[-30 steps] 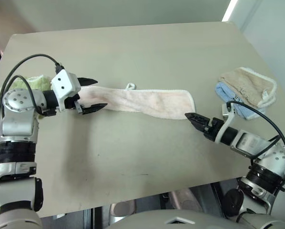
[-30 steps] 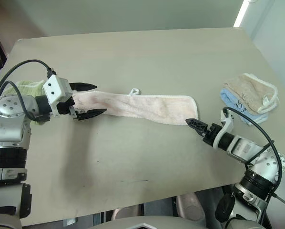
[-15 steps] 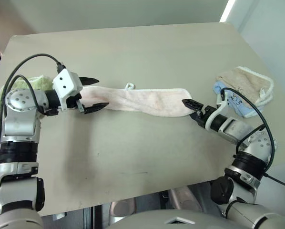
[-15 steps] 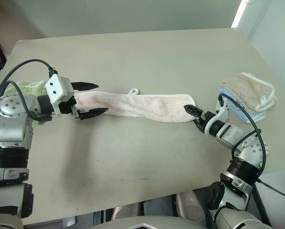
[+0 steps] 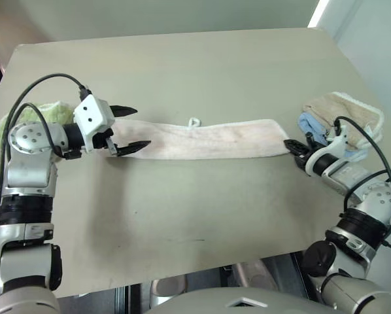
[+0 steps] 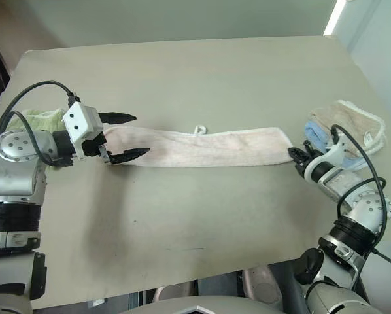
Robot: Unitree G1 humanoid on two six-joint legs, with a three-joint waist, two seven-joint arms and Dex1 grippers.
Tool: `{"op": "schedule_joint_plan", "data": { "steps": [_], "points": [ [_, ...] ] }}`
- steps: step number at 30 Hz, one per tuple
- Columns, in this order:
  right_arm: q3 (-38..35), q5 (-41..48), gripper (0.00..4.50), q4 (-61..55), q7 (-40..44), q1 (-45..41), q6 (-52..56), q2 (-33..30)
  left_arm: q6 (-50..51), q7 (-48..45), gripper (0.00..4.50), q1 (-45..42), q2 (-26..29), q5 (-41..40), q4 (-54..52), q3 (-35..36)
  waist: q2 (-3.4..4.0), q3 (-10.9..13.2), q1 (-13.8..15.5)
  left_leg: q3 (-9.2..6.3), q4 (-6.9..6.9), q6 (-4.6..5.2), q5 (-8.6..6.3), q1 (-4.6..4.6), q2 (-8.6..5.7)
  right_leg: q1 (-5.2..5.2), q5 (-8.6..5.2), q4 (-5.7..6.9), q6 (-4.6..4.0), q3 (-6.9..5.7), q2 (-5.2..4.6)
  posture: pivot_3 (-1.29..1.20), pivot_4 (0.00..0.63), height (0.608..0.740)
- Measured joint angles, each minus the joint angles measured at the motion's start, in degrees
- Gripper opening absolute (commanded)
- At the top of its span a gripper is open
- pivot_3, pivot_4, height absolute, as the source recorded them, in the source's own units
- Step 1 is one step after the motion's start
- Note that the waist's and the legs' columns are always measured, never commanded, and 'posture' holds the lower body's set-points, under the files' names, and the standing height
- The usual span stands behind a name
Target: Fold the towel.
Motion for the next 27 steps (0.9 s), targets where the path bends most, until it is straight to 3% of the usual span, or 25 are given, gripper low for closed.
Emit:
{"op": "schedule_joint_plan", "data": {
  "steps": [5, 8, 12, 17, 22, 27],
  "points": [
    [0.3, 0.4, 0.02, 2.8, 1.1, -1.3, -1.8, -7.2, -0.1, 0.0, 4.50, -0.3, -0.5, 0.1, 0.1, 0.0, 0.01, 0.0, 0.0, 0.02, 0.01, 0.00, 0.00, -0.02, -0.01, 0.00, -0.01, -0.01, 0.05, 0.00, -0.03, 0.00, 0.150, 0.740],
    [4.9, -1.3, 0.02, 2.5, 5.9, -2.5, -2.7, -12.3, -0.2, 0.0, 4.50, -0.5, -0.9, 0.2, 0.2, -0.4, 0.02, 0.0, 0.0, 0.03, 0.02, 0.01, 0.00, -0.01, -0.03, 0.01, 0.02, -0.01, 0.10, 0.00, -0.03, 0.00, 0.150, 0.740],
    [21.1, -8.1, 0.02, -4.9, 19.0, -2.6, -5.0, -21.2, -0.2, 0.1, 4.50, -0.7, -1.7, 0.3, 0.3, -1.1, 0.05, 0.0, -0.3, 0.08, 0.07, 0.02, 0.01, -0.01, -0.09, 0.03, 0.05, 0.01, 0.16, -0.01, 0.02, 0.00, 0.150, 0.740],
    [38.8, -16.4, 0.02, -10.0, 31.7, -5.8, -9.3, -25.0, -0.3, 0.3, 4.50, -1.3, -2.2, 0.3, 0.3, -1.5, 0.04, 0.0, -0.5, 0.15, 0.17, 0.01, 0.01, -0.01, -0.19, 0.06, 0.08, -0.02, 0.20, -0.01, 0.11, 0.00, 0.150, 0.740],
    [53.5, -25.1, 0.02, -8.9, 39.8, -12.2, -13.4, -23.0, -0.3, 1.3, 4.50, -1.8, -3.0, 0.3, 0.6, -1.8, 0.04, 0.0, -0.5, 0.08, 0.21, 0.03, 0.02, -0.01, 0.04, 0.07, 0.08, -0.03, 0.20, -0.01, 0.12, 0.00, 0.150, 0.740],
    [61.9, -33.9, 0.02, -1.2, 44.6, -16.1, -19.0, -17.6, -0.3, 2.2, 4.50, -1.9, -3.7, 0.3, 0.5, -2.0, 0.05, 0.0, -0.3, 0.05, 0.22, 0.03, 0.02, -0.04, 0.10, 0.00, 0.15, 0.00, 0.08, -0.08, 0.04, 0.00, 0.150, 0.740]
  ]
}}
